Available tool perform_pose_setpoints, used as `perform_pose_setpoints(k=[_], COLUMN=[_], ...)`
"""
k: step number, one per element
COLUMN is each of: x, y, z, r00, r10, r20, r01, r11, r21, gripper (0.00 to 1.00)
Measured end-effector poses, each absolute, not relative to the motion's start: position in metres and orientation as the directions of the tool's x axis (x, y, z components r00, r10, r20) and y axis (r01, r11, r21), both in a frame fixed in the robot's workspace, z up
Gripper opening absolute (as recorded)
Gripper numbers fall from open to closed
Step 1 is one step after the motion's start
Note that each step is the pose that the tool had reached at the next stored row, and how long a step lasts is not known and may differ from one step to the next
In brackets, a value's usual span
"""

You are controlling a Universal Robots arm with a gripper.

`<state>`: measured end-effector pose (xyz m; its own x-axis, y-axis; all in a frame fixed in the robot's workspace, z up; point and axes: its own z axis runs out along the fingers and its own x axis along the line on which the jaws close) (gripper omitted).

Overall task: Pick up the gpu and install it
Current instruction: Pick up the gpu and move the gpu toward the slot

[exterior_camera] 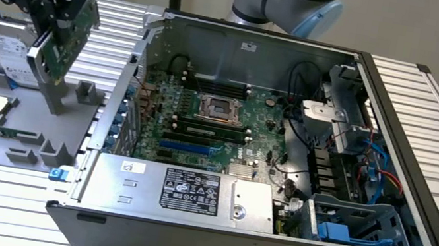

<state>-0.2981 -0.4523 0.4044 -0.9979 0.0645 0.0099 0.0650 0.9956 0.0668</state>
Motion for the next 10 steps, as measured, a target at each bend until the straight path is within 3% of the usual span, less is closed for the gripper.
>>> perform_pose_setpoints(k=[10], x=[-0.2938], y=[-0.4523], z=[0.4085], r00=[-0.998], r10=[0.064], r20=[0.010], r01=[0.065], r11=[0.996], r21=[0.067], gripper=[0.00])
